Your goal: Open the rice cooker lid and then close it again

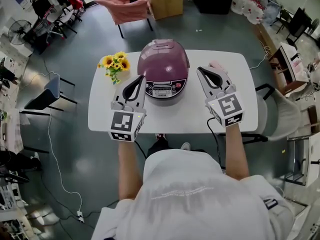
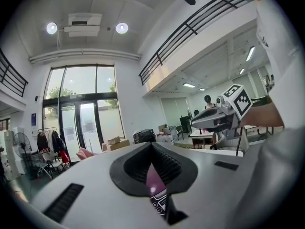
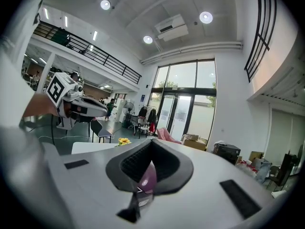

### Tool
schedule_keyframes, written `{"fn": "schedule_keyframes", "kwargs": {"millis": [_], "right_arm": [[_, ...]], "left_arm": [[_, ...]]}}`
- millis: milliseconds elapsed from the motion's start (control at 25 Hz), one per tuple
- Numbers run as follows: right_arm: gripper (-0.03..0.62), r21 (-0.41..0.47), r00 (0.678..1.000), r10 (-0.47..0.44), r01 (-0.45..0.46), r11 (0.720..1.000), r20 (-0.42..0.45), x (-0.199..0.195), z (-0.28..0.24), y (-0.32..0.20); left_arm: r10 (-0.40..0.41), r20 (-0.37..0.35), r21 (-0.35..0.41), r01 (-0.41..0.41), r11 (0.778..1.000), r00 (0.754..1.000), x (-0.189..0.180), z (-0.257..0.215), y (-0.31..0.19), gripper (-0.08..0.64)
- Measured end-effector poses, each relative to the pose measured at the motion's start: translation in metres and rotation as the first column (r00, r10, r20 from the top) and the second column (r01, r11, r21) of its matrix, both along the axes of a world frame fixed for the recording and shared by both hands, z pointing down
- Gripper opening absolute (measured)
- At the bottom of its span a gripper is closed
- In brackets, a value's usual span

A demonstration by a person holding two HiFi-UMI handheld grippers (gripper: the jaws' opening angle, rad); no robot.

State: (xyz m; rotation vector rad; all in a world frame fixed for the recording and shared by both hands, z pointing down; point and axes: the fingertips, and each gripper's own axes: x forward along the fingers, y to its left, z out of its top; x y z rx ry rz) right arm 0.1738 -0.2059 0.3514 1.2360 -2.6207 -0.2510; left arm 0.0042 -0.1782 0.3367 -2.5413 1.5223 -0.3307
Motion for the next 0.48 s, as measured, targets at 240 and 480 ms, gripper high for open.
{"fn": "schedule_keyframes", "kwargs": {"millis": [240,480], "right_arm": [[0.026,-0.009,1.000,0.003,-0.003,1.000,-0.013,0.002,0.007,-0.002],[0.026,-0.021,1.000,-0.002,0.001,1.000,-0.013,0.004,0.011,-0.004]], "left_arm": [[-0.025,-0.011,-0.020,0.024,0.999,1.000,-0.005,0.005,-0.005,0.015],[-0.016,0.008,-0.031,0.017,0.999,1.000,0.000,0.009,-0.005,0.015]]}}
